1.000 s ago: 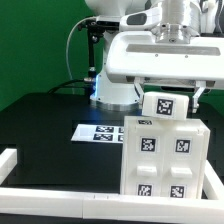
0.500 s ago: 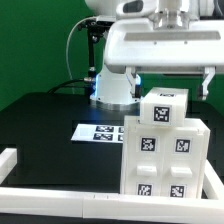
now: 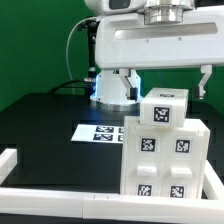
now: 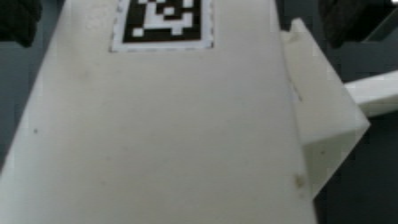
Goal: Assemble cabinet
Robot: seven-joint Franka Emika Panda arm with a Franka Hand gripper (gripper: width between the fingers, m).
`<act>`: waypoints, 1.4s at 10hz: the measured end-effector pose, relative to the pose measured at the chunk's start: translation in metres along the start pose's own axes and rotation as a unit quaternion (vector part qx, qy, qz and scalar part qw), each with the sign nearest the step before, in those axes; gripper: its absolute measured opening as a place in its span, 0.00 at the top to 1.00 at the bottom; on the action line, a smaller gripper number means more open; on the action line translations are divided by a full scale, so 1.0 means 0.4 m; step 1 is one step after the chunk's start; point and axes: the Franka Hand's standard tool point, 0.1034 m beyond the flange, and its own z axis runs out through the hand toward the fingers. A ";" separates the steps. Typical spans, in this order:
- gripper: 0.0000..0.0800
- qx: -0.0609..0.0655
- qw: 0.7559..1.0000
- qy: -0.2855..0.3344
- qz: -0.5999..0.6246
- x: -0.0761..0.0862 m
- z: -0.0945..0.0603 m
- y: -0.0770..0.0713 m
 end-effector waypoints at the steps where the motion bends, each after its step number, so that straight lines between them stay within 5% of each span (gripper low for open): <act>1: 0.00 0.000 0.999 -0.051 0.004 -0.001 0.000 -0.005; 5: 0.00 -0.009 0.997 -0.081 0.004 0.007 0.025 0.004; 6: 0.14 -0.009 0.997 -0.081 0.005 0.008 0.025 0.005; 7: 0.14 -0.010 0.997 -0.081 0.013 0.008 0.025 0.006; 8: 0.31 -0.010 0.997 -0.080 0.016 0.008 0.026 0.006; 10: 0.31 -0.017 0.992 -0.080 0.100 0.006 0.027 0.003; 12: 0.31 -0.030 0.964 -0.078 0.253 0.000 0.029 -0.009; 14: 0.31 -0.041 0.906 -0.073 0.415 0.000 0.031 -0.019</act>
Offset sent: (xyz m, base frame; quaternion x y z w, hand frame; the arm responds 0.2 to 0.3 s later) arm 0.0014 0.0028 -0.0173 -0.0196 0.0091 0.0021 0.9998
